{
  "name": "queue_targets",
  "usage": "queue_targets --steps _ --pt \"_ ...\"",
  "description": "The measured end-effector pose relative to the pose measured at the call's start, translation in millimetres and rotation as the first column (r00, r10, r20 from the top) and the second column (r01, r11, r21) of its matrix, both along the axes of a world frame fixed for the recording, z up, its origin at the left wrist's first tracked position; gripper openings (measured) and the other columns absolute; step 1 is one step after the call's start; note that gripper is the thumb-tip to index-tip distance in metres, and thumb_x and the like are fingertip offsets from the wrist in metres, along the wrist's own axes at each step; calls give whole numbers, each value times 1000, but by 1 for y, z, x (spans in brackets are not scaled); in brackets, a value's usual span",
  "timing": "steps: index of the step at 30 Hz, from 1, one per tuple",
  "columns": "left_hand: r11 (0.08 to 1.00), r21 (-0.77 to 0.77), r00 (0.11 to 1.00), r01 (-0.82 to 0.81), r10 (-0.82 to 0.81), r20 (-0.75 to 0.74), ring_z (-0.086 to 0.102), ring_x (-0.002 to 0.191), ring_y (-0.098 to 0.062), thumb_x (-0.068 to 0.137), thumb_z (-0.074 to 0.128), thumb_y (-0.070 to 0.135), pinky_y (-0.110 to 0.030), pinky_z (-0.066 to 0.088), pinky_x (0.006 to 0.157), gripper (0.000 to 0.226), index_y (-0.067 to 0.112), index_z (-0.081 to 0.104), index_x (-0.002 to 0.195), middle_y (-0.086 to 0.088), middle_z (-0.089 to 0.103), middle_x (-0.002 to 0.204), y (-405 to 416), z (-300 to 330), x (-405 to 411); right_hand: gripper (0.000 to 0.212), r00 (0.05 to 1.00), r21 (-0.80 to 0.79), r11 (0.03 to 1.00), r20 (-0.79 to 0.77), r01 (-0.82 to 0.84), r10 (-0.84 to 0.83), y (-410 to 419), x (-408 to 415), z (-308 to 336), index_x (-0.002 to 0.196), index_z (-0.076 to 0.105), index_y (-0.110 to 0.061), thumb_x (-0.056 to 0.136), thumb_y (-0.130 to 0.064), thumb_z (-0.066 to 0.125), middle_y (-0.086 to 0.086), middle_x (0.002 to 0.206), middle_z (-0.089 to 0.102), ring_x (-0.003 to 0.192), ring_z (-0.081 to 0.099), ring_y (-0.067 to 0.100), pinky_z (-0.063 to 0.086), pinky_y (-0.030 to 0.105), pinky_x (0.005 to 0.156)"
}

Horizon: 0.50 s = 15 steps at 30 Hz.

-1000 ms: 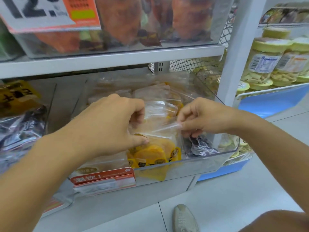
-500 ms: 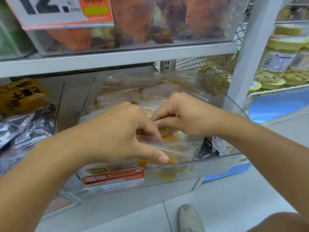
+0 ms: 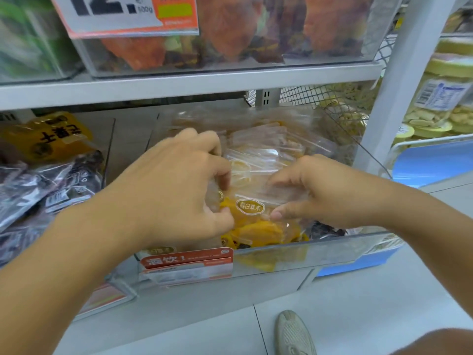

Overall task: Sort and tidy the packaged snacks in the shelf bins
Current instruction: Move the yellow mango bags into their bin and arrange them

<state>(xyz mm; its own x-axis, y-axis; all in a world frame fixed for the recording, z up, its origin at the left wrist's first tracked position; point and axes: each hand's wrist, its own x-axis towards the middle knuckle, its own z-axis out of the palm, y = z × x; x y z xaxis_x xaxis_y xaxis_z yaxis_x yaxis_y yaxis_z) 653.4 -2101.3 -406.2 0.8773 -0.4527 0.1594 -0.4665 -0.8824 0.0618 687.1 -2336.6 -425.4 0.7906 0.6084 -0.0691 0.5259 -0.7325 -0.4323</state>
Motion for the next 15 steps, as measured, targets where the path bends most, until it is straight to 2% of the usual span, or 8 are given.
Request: queue_targets --steps 2,4,6,10,11,13,15 --pt "994 85 998 -67 67 10 46 99 -13 65 39 70 -36 42 82 50 40 58 100 16 51 104 -2 2 0 11 999 14 999 -27 -41 41 0 4 3 88 72 -16 88 -26 76 -1 78 70 72 65 13 55 34 69" --pt "987 56 989 -148 149 -18 48 100 -13 69 45 68 -34 36 75 47 38 54 105 14 57 105 -4 4 -1 7 997 22 997 -17 -72 72 3 2 6 93 76 -20 86 -21 78 -5 80 73 75 66 7 53 26 72" --pt "983 -19 983 -184 183 -20 47 97 -12 75 56 58 -32 31 72 35 39 55 105 15 59 103 -10 4 0 20 994 -20 994 34 -104 105 7 1 9 105 78 -24 86 -19 78 -10 90 76 85 66 1 49 16 76" --pt "986 -18 986 -164 164 7 52 104 -13 81 62 43 -32 33 74 22 41 60 103 16 59 105 -15 0 10 37 993 -128 989 81 -70 80 5 1 14 120 71 -34 86 -22 78 -26 104 70 90 57 -16 38 0 76" --pt "982 -49 983 -183 183 -8 55 100 -12 82 65 43 -31 35 72 19 40 58 101 17 62 101 -13 0 14 42 996 -148 988 70 -51 62 2 1 15 125 67 -37 86 -27 78 -26 114 67 99 54 -15 38 2 84" --pt "969 -91 974 -228 227 -19 59 94 -11 82 70 48 -30 38 70 20 39 58 94 17 65 93 -11 0 18 56 1000 -195 981 18 -7 10 -1 -2 16 132 57 -42 80 -43 80 -25 130 58 118 51 -4 44 21 100" --pt "967 -81 970 -242 244 18 59 93 -13 80 73 50 -30 38 70 19 37 63 90 16 66 92 -13 0 20 59 998 -183 982 -19 47 -51 -2 -5 14 124 56 -40 73 -53 82 -24 121 59 111 55 2 49 30 95"
